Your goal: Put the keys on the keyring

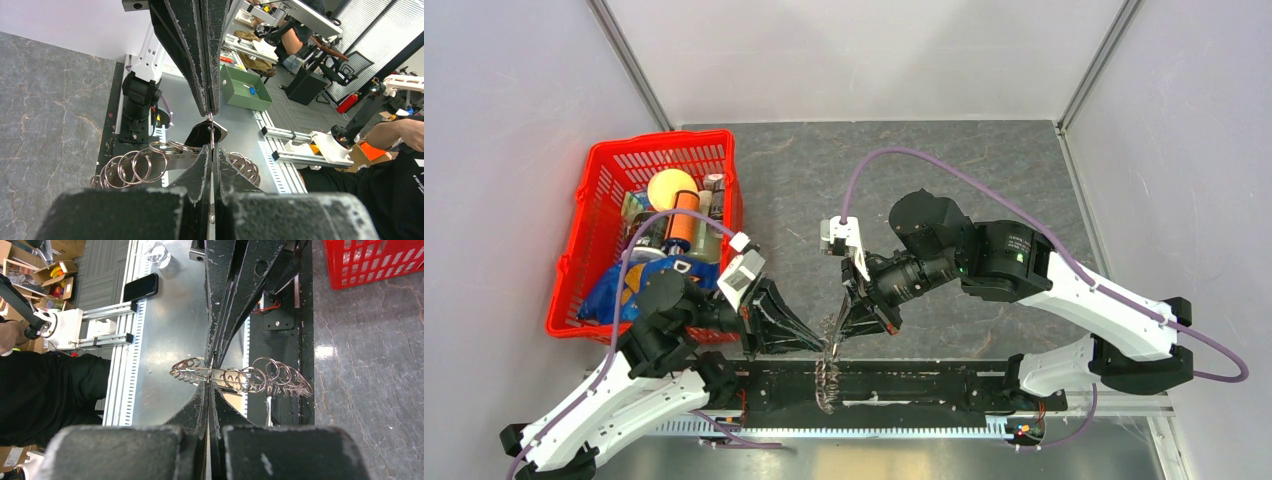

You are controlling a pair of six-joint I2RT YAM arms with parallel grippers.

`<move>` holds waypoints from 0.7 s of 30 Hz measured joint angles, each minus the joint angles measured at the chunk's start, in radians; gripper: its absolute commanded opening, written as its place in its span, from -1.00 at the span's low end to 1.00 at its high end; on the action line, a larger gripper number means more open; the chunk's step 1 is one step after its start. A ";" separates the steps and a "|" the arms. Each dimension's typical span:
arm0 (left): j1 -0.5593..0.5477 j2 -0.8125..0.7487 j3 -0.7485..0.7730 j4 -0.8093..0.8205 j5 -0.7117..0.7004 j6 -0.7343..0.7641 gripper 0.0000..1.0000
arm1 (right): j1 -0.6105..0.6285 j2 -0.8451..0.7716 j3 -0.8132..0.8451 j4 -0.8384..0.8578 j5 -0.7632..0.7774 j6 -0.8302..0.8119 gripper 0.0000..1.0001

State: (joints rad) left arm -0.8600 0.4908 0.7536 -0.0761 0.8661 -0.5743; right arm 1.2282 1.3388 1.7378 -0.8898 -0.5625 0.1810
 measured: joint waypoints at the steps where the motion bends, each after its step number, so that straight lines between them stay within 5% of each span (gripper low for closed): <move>1: 0.000 0.000 0.000 0.000 0.000 0.000 -0.96 | 0.000 0.000 0.000 0.001 -0.002 0.002 -1.00; 21: -0.002 0.009 0.000 -0.005 -0.013 0.000 -0.95 | -0.002 0.001 -0.014 0.044 -0.029 0.012 -1.00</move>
State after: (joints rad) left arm -0.8616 0.4995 0.7536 -0.0814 0.8536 -0.5743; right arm 1.2266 1.3399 1.7237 -0.8459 -0.5919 0.1928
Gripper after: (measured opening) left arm 0.032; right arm 0.004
